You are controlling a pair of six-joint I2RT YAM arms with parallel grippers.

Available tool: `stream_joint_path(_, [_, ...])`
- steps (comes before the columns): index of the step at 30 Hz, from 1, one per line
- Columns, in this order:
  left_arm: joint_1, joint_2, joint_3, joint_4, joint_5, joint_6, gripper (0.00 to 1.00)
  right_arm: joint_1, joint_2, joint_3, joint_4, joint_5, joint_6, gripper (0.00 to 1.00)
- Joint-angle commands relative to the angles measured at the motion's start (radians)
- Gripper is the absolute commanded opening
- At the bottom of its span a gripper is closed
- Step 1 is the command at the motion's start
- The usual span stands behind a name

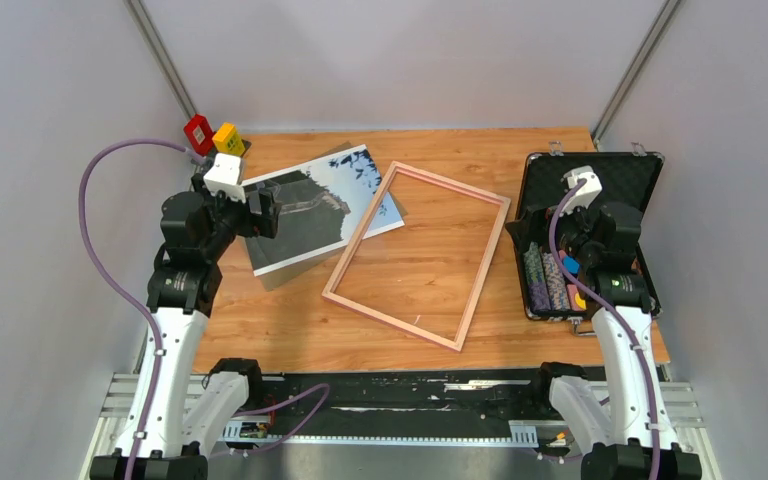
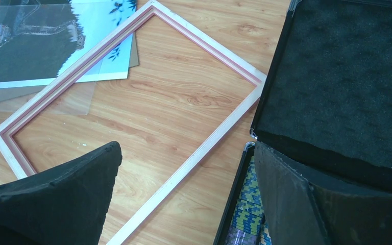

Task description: Put the photo into the frame

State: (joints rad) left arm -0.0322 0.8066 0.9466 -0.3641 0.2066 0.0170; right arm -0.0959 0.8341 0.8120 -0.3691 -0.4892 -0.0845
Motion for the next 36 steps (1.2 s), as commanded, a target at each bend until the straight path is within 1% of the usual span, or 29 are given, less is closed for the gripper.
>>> stream_joint_path(1, [0.003, -0.02, -0.003, 0.023, 0.024, 0.019, 1.0, 0.005, -0.023, 0.004, 0.021, -0.036, -0.017, 1.0])
stream_joint_path(13, [0.004, -0.018, -0.004, 0.023, -0.006, 0.008, 1.0, 0.005, -0.024, 0.009, 0.016, -0.048, -0.011, 1.0])
stream_joint_path(17, [0.003, -0.015, 0.019, 0.002, -0.032, -0.001, 1.0, 0.005, -0.025, 0.02, 0.005, -0.056, -0.015, 1.0])
stream_joint_path(20, [0.003, 0.001, 0.049, -0.017, -0.025, 0.005, 1.0, 0.013, -0.01, 0.034, -0.008, -0.051, -0.029, 1.0])
stream_joint_path(23, [0.004, 0.027, 0.08, -0.054, 0.012, 0.03, 1.0, 0.052, 0.026, 0.061, -0.021, -0.025, -0.049, 1.0])
stream_joint_path(27, [0.004, 0.072, 0.113, -0.106, 0.095, 0.037, 1.0, 0.171, 0.092, 0.081, -0.011, 0.051, -0.069, 1.0])
stream_joint_path(31, [0.003, 0.093, 0.088, -0.096, 0.1, 0.036, 1.0, 0.257, 0.164, 0.065, 0.047, 0.162, -0.057, 1.0])
stream_joint_path(36, [0.002, 0.125, 0.064, -0.056, 0.092, 0.045, 1.0, 0.281, 0.25, 0.025, 0.101, 0.243, 0.01, 0.99])
